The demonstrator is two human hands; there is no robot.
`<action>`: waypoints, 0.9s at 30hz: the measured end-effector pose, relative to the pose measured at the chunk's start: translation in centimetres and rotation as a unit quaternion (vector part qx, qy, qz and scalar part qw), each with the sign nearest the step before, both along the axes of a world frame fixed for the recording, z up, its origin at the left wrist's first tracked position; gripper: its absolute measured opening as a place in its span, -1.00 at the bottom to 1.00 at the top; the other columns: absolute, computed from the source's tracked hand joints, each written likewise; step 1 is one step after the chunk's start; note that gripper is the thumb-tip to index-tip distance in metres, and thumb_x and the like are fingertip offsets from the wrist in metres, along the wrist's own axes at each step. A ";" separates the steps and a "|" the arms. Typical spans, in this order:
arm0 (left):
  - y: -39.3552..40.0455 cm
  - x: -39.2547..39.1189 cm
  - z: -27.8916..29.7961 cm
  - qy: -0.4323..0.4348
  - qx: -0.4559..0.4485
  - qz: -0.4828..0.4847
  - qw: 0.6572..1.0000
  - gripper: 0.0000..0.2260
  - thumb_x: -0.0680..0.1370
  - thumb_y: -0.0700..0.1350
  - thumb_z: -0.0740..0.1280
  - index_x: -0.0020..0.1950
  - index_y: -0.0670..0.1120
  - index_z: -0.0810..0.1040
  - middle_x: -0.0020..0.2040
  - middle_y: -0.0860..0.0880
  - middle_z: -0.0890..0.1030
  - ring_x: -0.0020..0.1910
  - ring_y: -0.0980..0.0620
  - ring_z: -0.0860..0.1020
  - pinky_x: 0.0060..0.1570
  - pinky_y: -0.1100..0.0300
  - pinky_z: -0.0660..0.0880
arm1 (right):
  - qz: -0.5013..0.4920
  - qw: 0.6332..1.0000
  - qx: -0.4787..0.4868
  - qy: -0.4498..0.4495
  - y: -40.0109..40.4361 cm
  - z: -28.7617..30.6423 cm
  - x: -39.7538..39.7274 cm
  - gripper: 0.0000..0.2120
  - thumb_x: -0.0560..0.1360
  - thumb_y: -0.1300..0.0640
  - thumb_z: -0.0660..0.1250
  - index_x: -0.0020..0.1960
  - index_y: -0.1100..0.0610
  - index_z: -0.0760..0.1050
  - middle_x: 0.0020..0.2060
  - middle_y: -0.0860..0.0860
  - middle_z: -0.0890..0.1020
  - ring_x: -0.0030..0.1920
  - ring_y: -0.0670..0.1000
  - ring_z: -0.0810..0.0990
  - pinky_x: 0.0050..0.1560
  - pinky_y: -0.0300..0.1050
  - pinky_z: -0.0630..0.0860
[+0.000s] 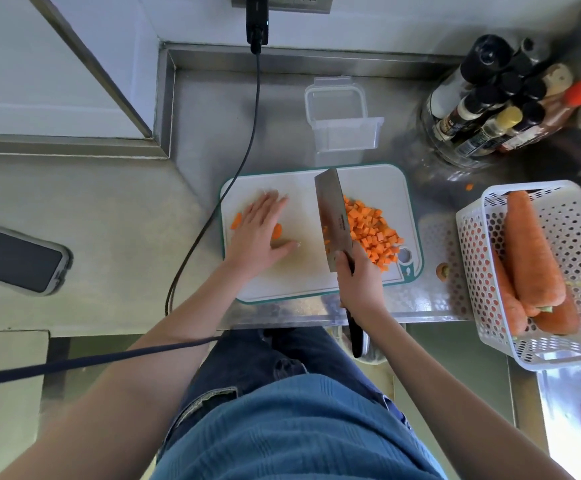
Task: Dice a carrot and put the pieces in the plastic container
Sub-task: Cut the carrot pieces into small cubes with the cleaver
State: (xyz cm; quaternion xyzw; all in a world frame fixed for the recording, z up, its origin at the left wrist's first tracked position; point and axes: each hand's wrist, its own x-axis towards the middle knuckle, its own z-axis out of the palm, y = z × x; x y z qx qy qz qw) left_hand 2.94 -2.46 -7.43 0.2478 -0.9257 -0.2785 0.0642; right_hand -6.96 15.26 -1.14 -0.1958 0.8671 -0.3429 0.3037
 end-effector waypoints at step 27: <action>-0.6 4.0 1.2 0.041 -0.040 0.018 0.998 -0.78 0.41 -0.37 0.39 0.05 -0.24 0.64 -0.02 -0.13 0.66 0.00 -0.12 0.54 -0.01 0.09 0.53 | -0.051 0.999 -0.002 0.002 0.6 -0.2 1.6 -0.80 0.62 0.14 0.14 -0.08 0.26 0.34 -0.31 0.21 0.50 -0.37 0.05 0.36 -0.41 -0.09 0.24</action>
